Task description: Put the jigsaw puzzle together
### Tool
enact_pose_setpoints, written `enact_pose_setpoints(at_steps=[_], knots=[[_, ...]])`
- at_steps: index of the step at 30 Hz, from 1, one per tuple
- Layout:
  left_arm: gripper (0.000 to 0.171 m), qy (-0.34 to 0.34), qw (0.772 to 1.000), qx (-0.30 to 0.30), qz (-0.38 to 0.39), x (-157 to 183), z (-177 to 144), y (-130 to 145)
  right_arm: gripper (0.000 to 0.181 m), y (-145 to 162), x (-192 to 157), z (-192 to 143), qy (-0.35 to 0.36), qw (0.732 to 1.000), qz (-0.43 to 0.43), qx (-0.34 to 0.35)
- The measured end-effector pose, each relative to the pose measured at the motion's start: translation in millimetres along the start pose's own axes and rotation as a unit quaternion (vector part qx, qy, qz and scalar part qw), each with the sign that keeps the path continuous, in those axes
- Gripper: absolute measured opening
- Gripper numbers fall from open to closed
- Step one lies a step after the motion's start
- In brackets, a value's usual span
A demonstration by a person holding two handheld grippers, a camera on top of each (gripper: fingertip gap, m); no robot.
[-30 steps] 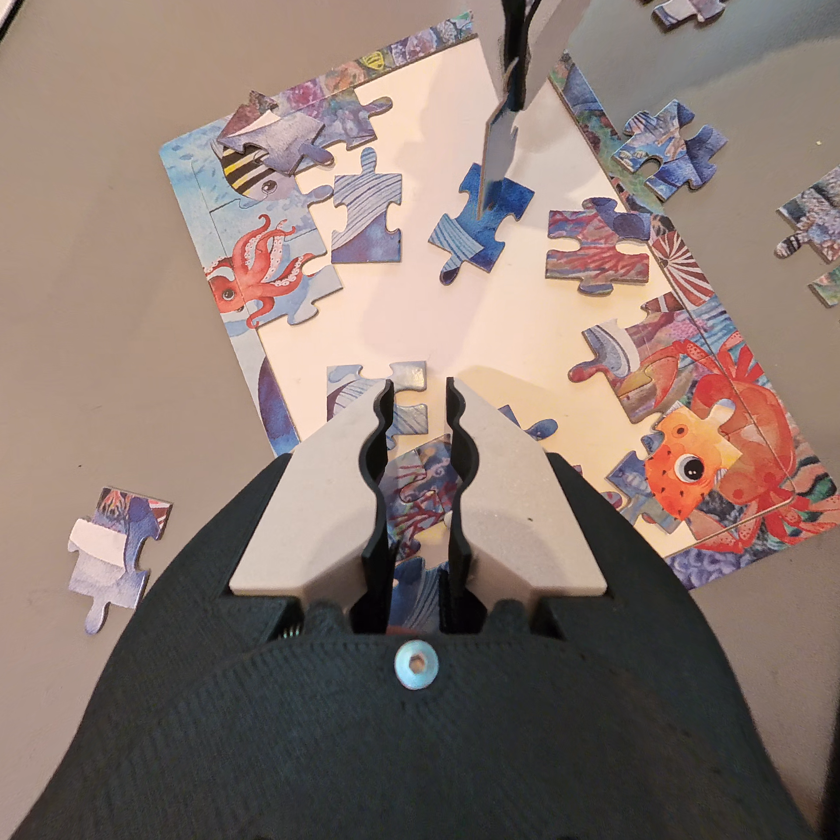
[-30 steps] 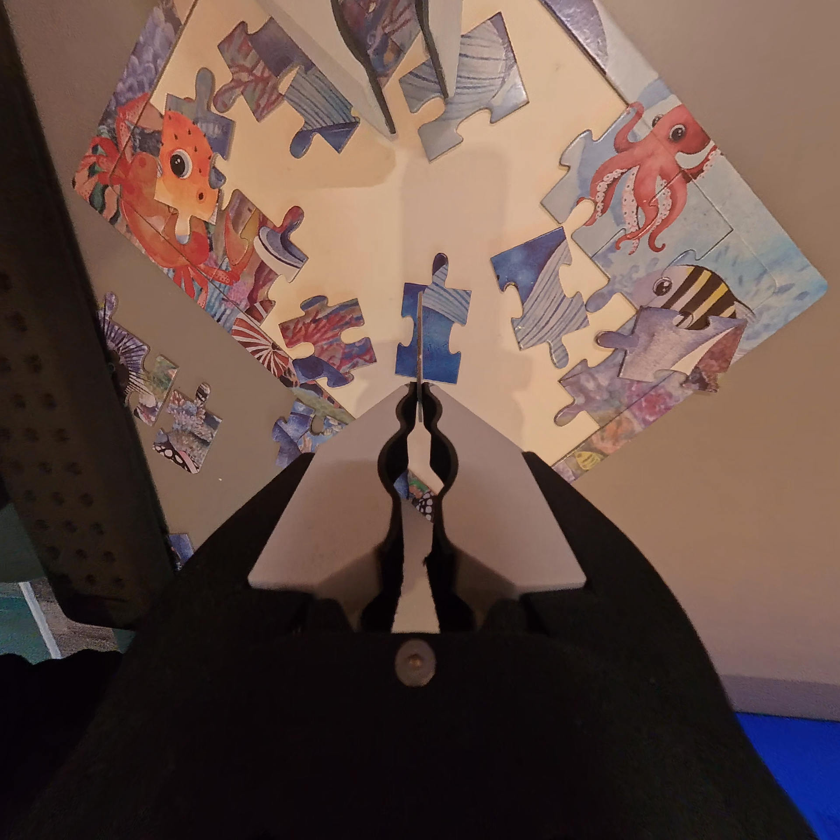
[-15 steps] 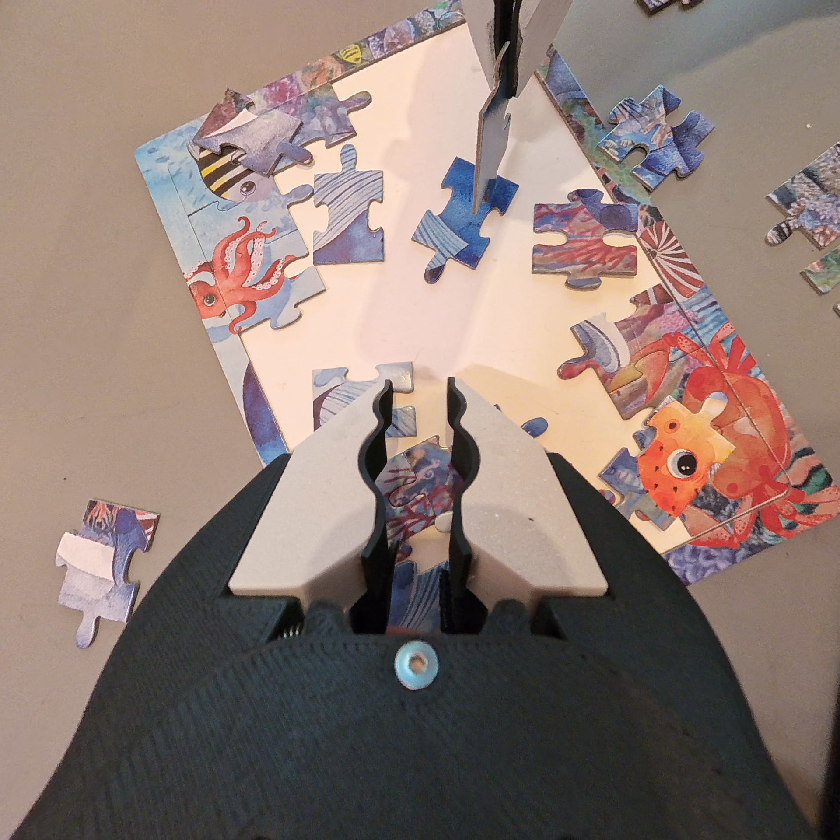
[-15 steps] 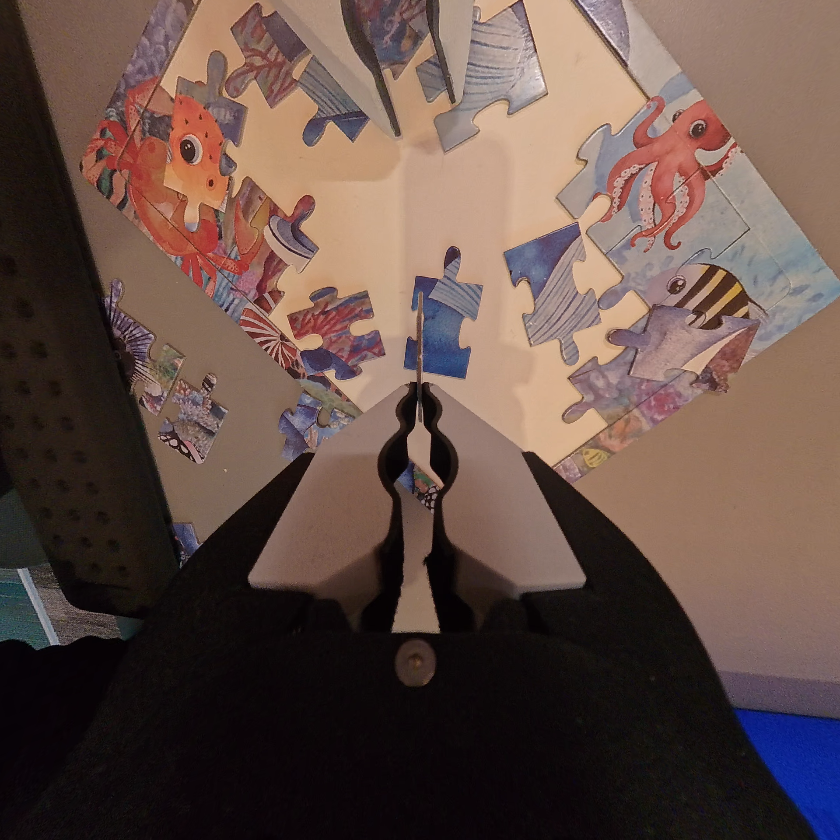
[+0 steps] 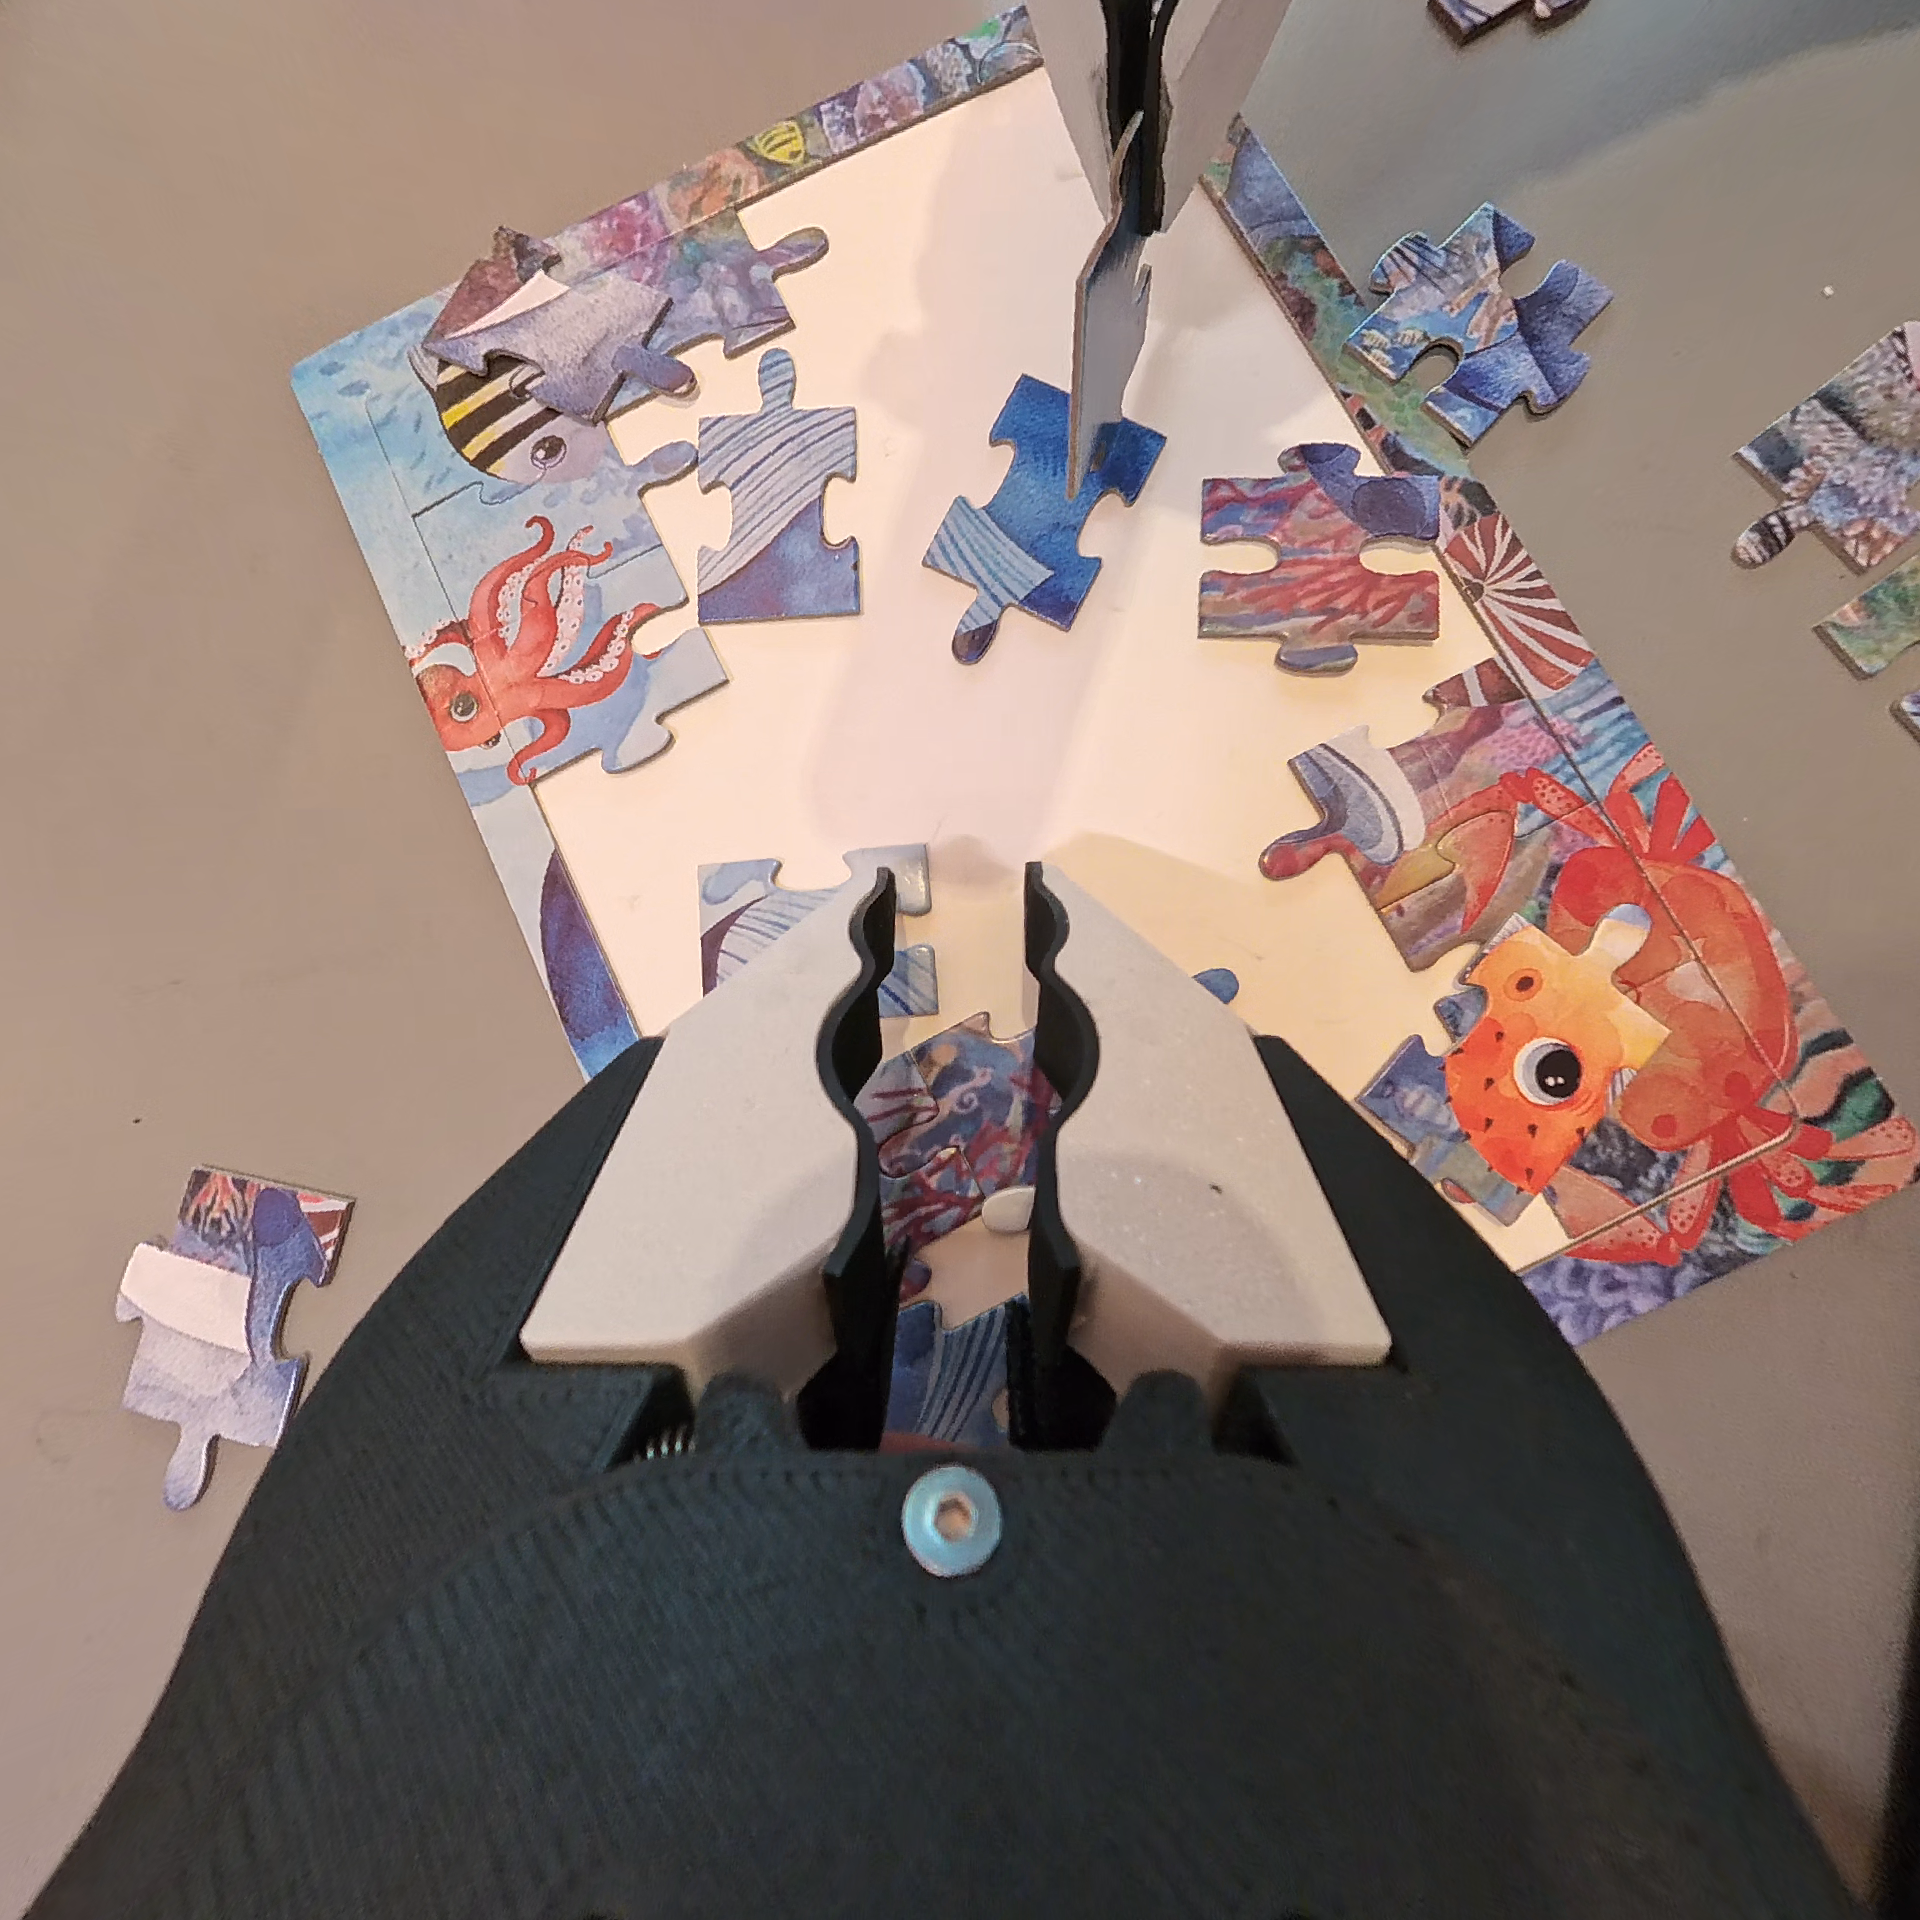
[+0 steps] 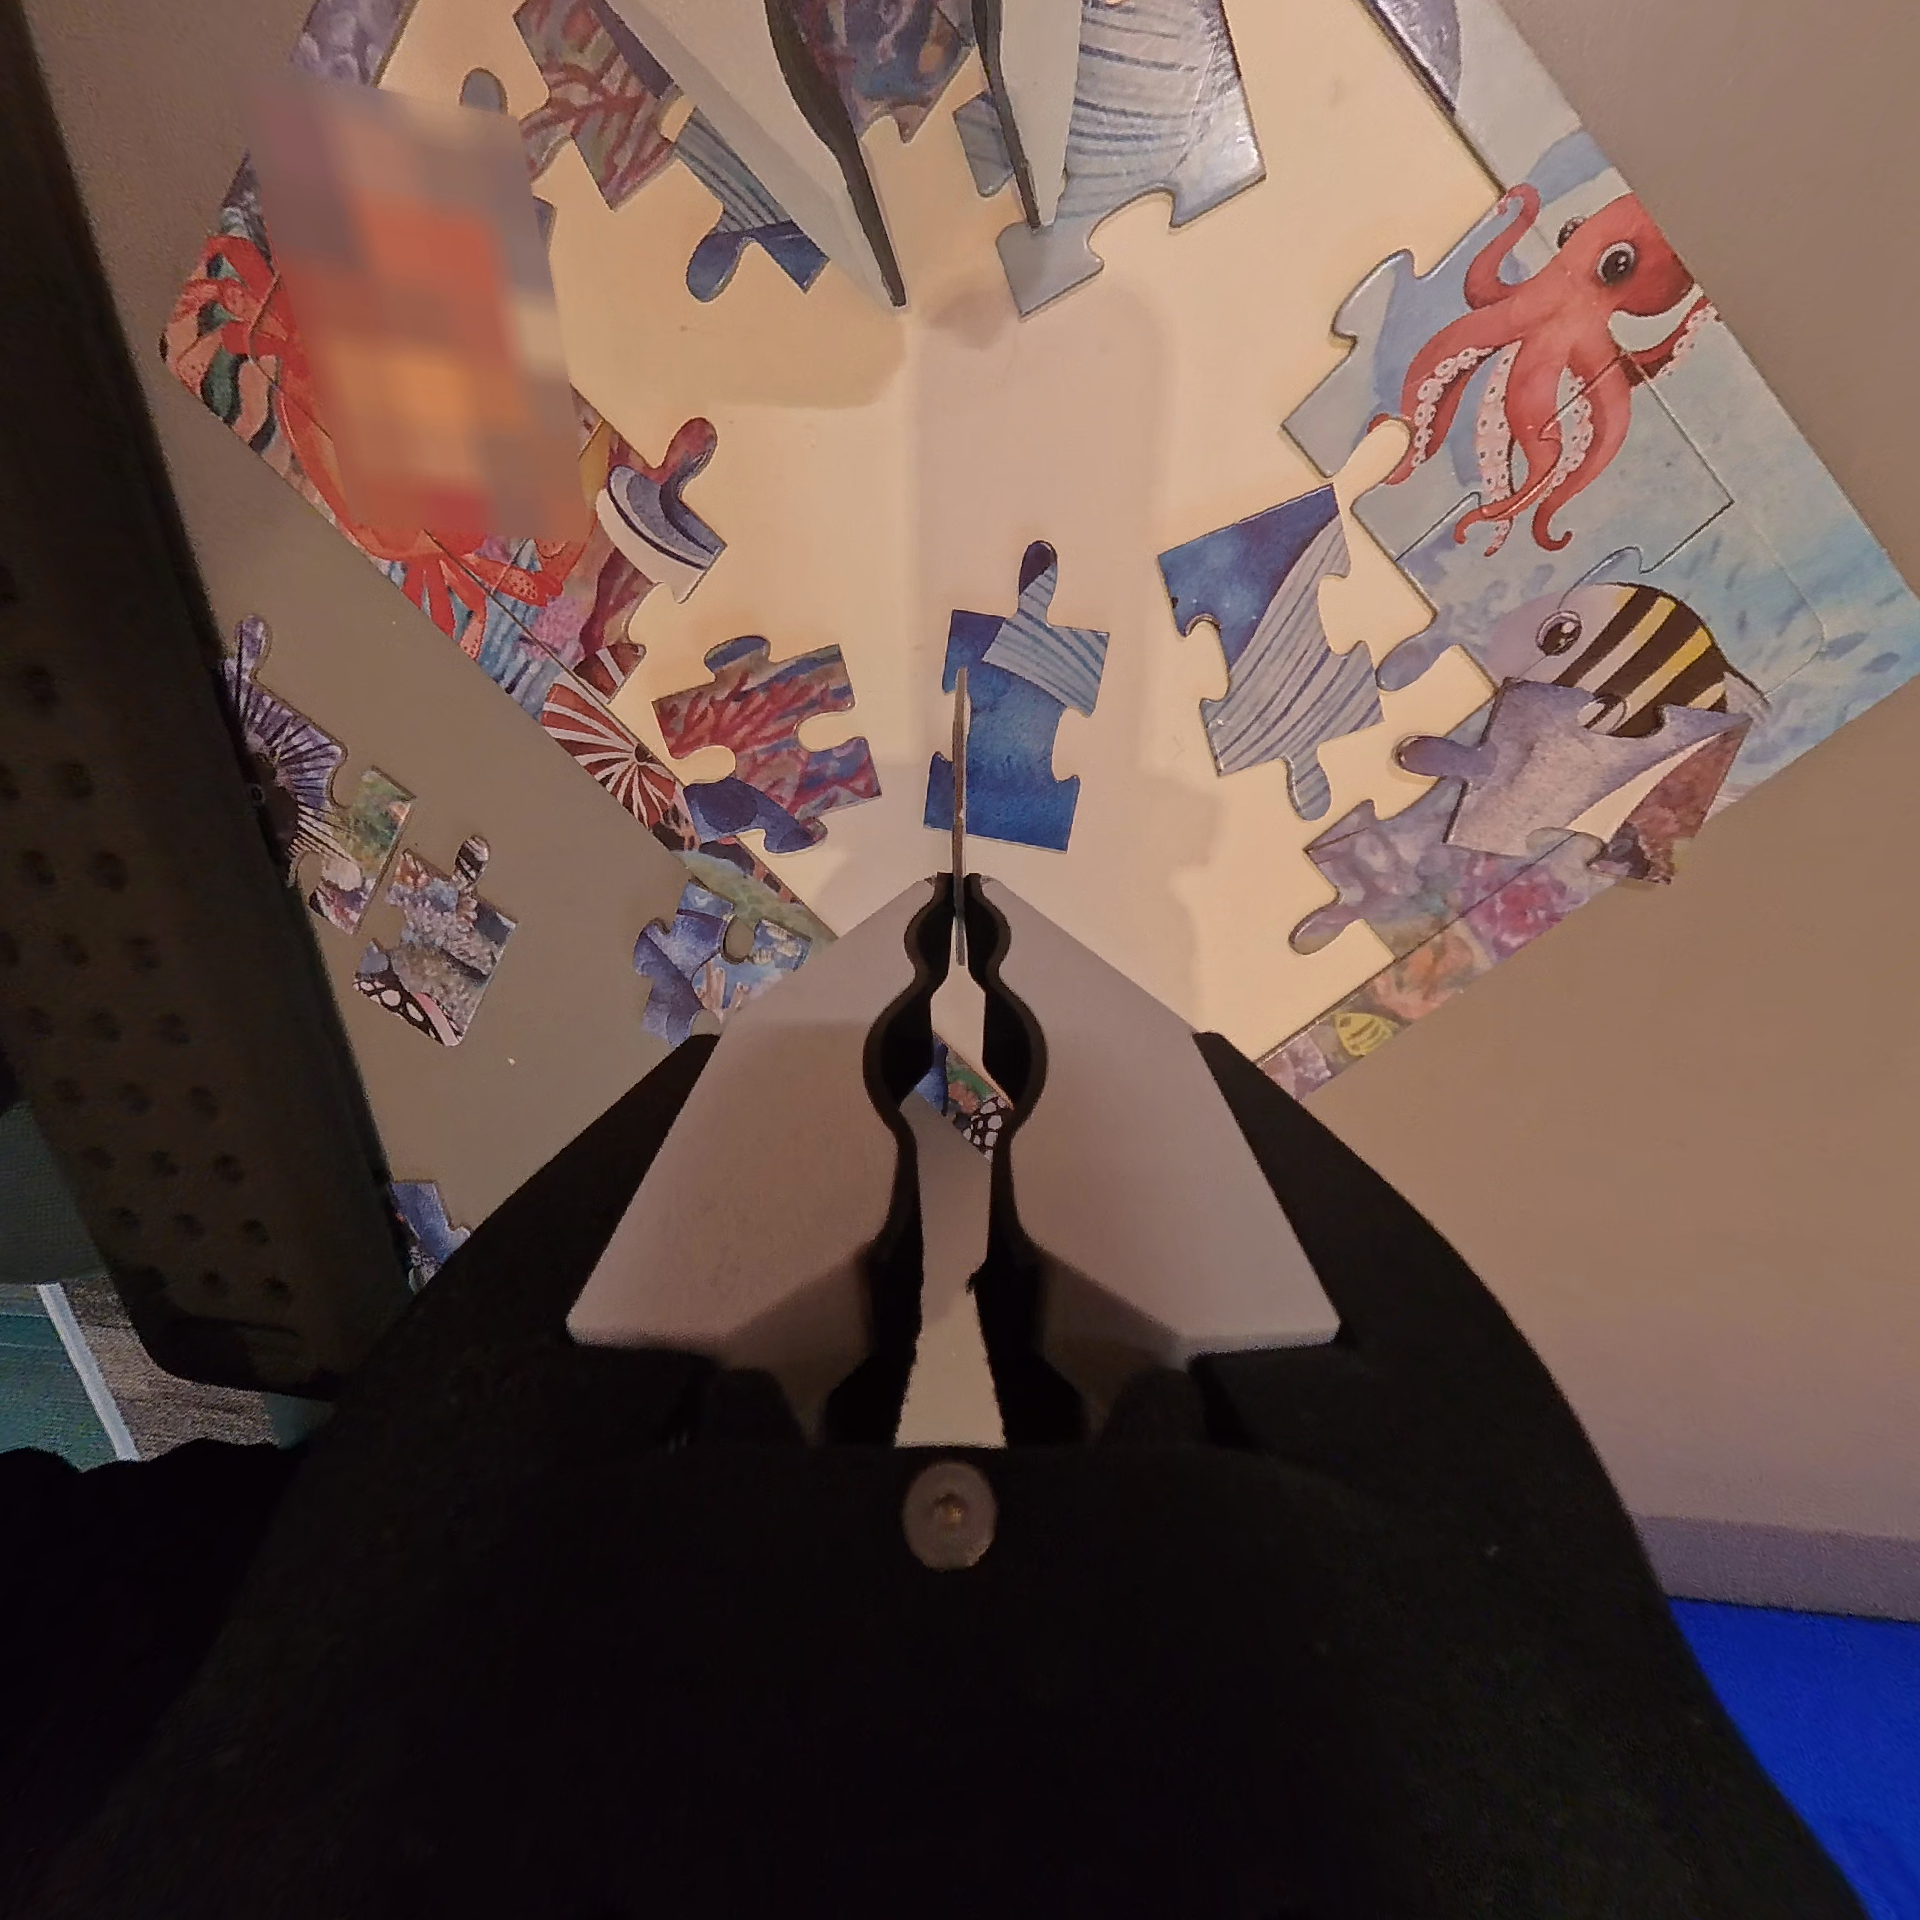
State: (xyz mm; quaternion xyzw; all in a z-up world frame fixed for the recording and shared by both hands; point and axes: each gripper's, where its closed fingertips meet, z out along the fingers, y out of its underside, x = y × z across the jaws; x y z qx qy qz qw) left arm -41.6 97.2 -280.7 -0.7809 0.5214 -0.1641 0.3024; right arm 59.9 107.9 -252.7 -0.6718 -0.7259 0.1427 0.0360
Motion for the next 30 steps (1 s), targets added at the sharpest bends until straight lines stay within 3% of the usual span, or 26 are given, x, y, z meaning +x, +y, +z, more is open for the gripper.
enact_pose_setpoints(at_steps=[21, 30], knots=[[0.025, 0.003, 1.0, -0.003, 0.009, 4.5, 5.2, -1.7, 0.0, 1.4, -2.5, 0.7, 0.0, 1.0, -0.006, -0.007], [0.038, 0.036, 0.998, 0.04, 0.018, 25.6, 4.6, -26.5, 0.0, 1.8, -2.7, 0.4, 0.0, 1.0, -0.006, -0.008]])
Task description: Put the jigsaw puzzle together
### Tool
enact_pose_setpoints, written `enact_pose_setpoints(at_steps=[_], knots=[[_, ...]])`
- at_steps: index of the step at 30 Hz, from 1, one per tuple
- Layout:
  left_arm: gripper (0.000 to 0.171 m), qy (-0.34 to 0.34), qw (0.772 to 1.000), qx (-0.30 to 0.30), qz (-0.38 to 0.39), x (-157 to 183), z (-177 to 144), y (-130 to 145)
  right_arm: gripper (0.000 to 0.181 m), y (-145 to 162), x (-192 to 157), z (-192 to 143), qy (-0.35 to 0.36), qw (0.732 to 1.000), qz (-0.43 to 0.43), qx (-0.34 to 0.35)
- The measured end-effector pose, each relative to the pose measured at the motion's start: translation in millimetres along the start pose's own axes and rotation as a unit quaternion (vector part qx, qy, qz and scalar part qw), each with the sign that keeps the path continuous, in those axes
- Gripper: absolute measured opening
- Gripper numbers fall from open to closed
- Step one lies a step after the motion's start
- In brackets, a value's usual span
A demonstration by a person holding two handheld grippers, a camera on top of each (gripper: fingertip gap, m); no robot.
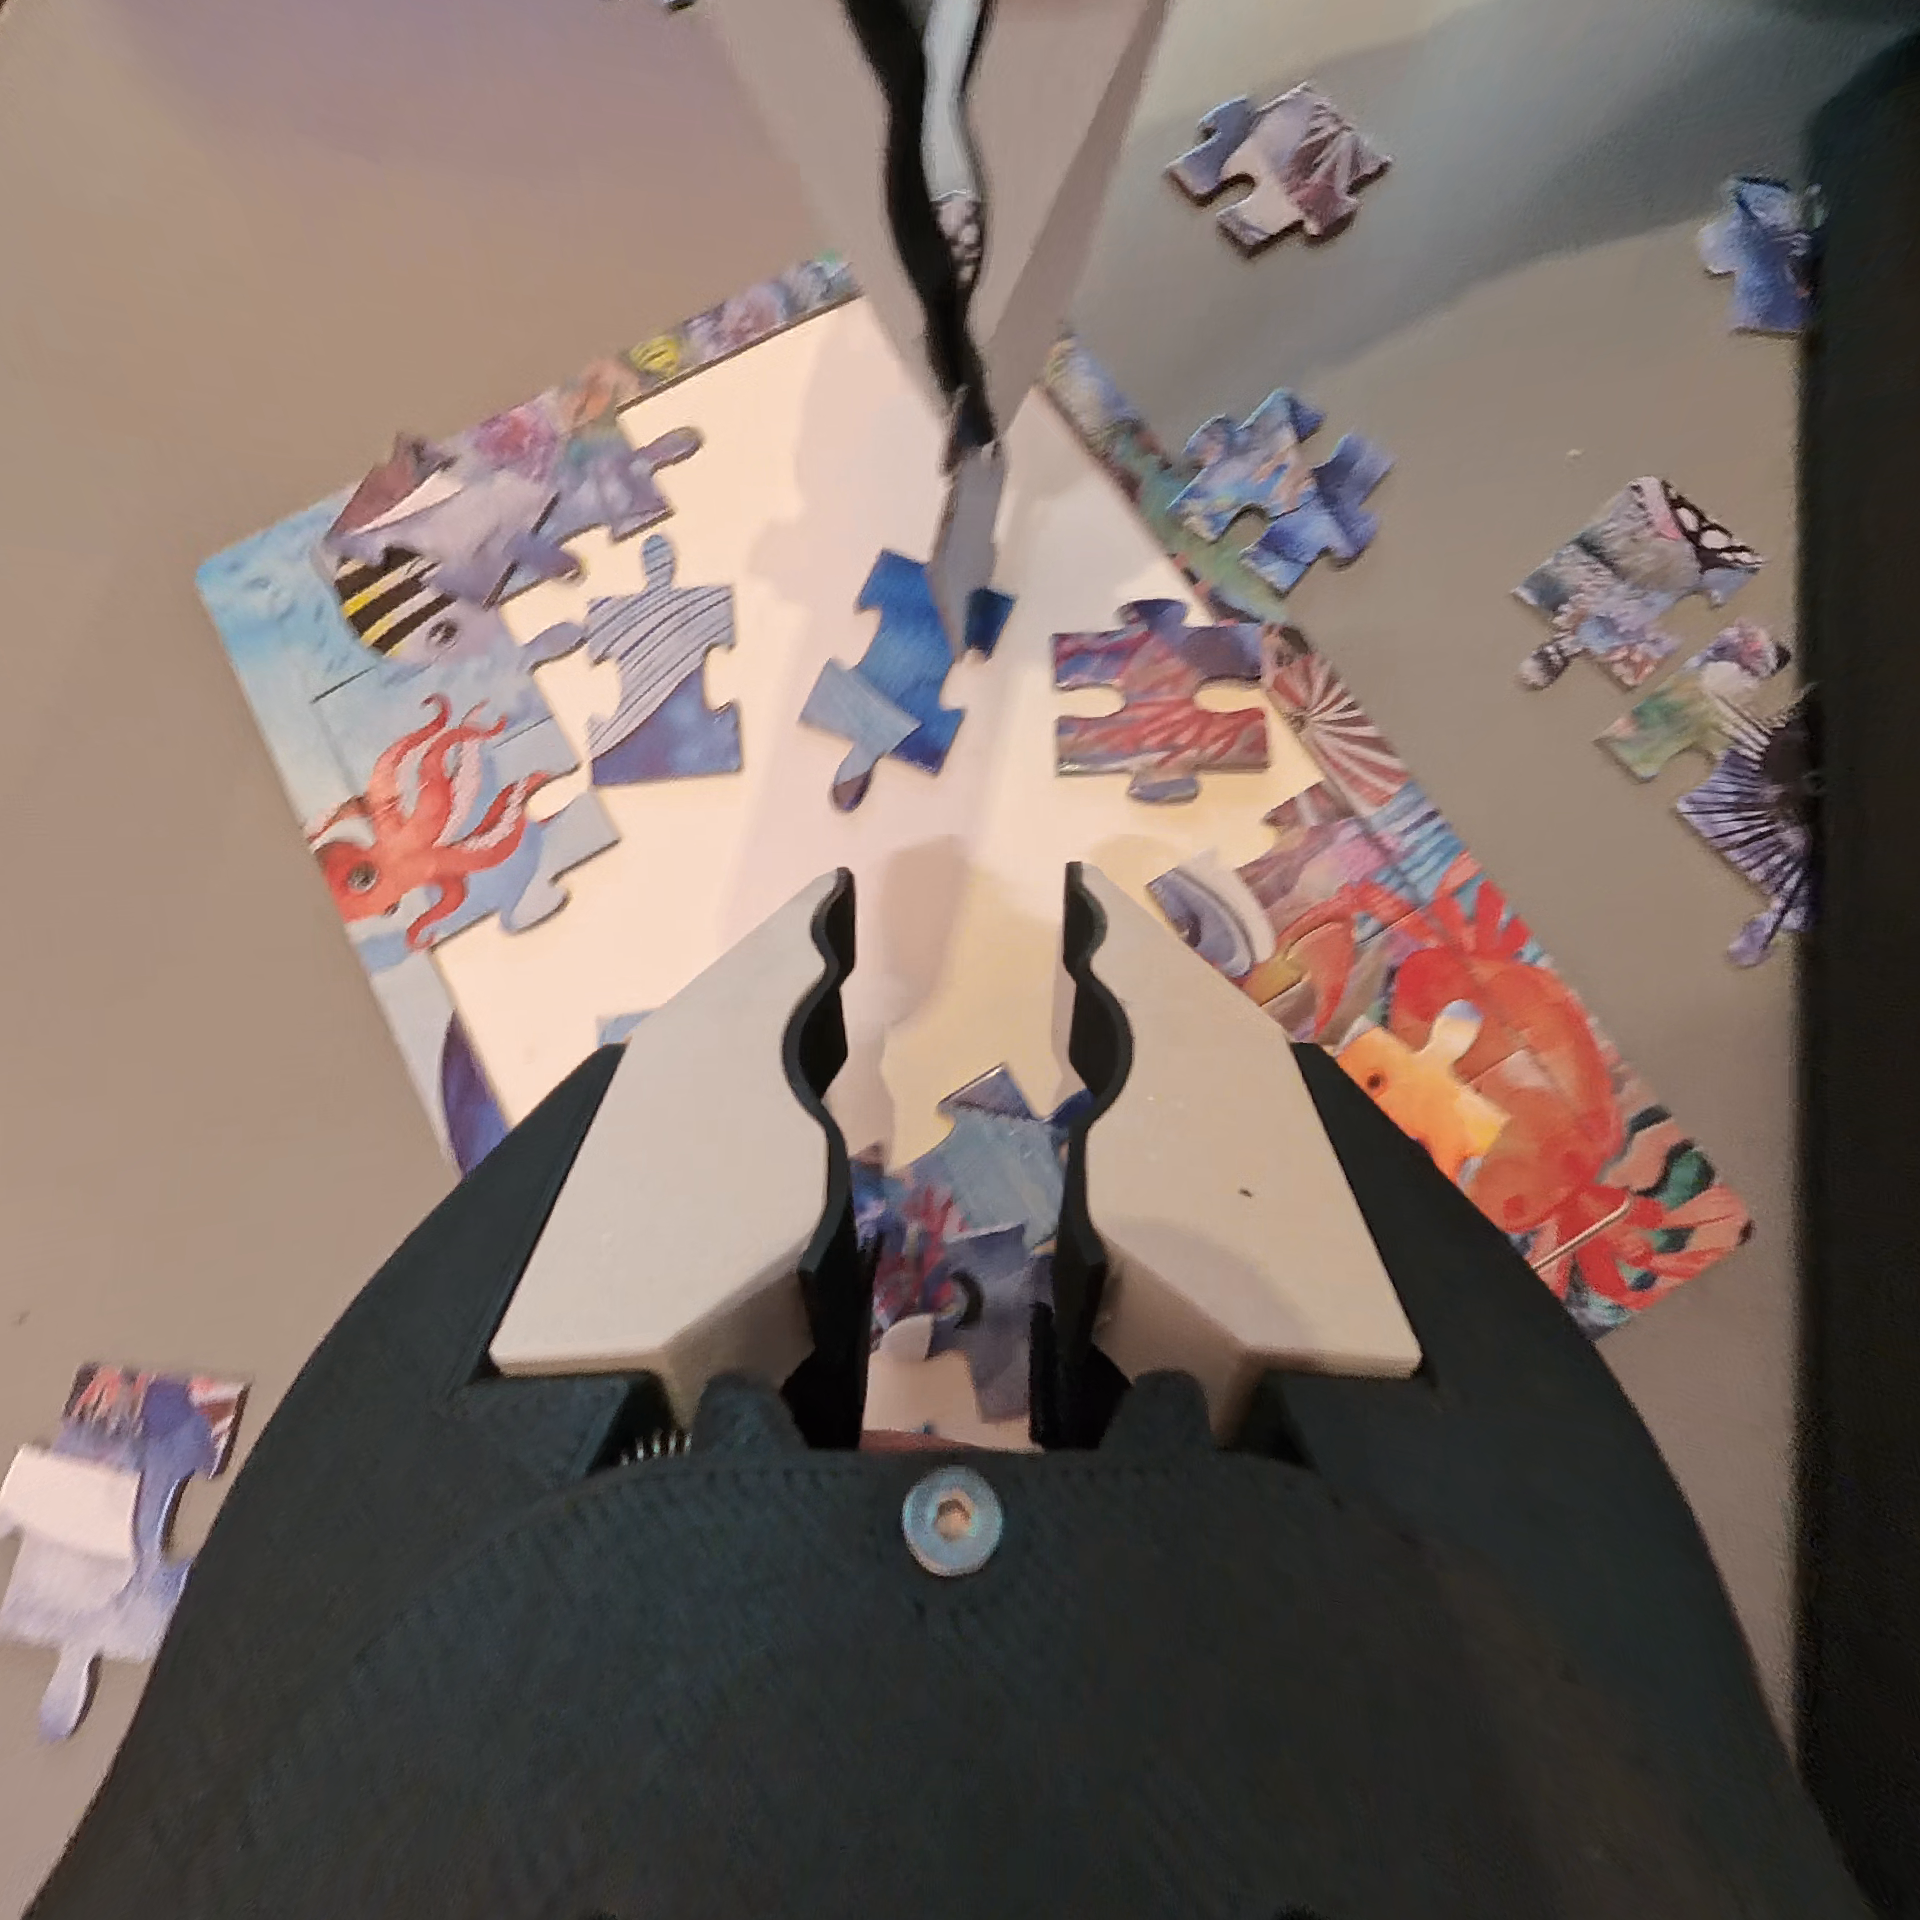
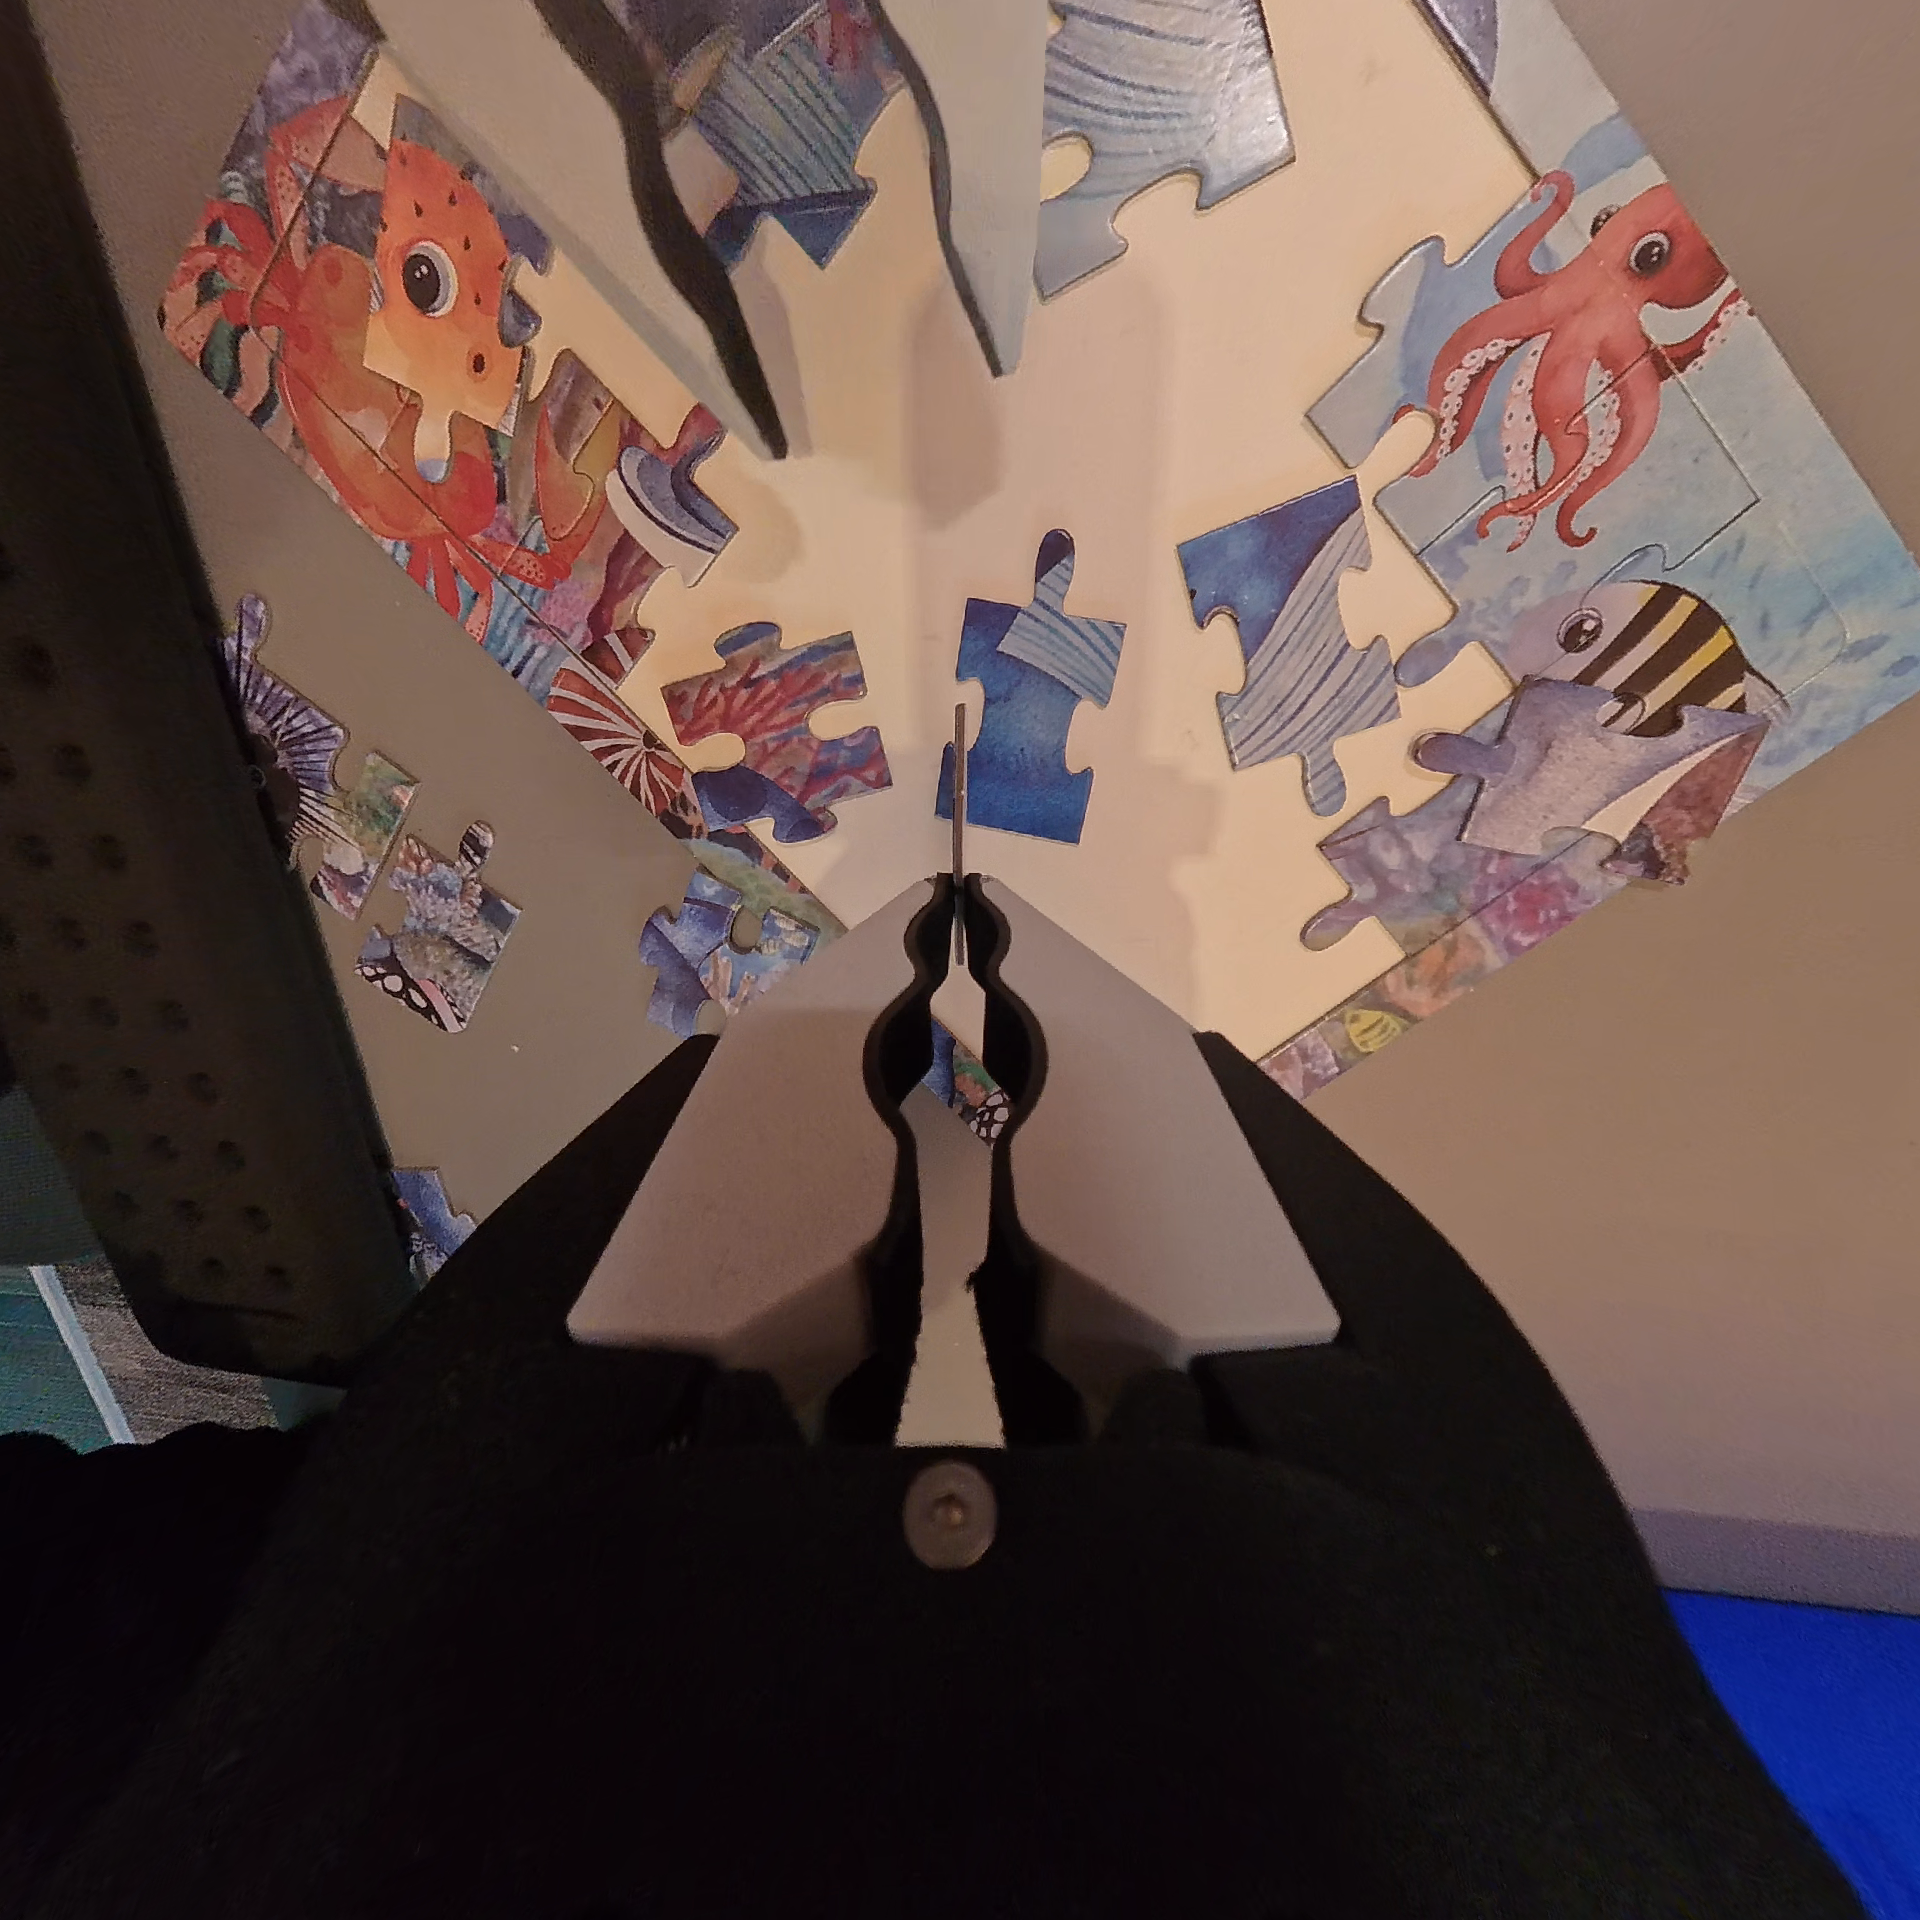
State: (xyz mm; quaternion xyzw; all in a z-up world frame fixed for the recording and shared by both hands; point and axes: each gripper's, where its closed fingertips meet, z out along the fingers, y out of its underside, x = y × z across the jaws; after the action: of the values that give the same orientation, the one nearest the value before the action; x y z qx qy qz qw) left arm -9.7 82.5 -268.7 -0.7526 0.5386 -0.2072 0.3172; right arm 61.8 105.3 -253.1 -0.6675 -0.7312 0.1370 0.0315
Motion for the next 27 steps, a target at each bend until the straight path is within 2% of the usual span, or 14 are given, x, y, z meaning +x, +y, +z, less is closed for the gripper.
enact_pose_setpoints(at_steps=[6, 14, 27], knots=[[0.045, 0.01, 1.0, -0.001, 0.018, 14.0, 12.4, -9.5, 0.0, 0.8, -0.8, -0.5, -0.001, 1.0, -0.001, -0.001], [0.044, -0.04, 0.998, 0.036, 0.011, -1.5, 15.9, -30.0, 0.0, 0.5, -5.2, -1.0, -0.004, 1.0, -0.012, -0.003], [0.023, -0.024, 0.997, 0.062, 0.026, 10.4, 21.6, -44.1, 0.0, -6.2, -14.1, -0.5, -0.005, 0.999, -0.043, -0.001]])
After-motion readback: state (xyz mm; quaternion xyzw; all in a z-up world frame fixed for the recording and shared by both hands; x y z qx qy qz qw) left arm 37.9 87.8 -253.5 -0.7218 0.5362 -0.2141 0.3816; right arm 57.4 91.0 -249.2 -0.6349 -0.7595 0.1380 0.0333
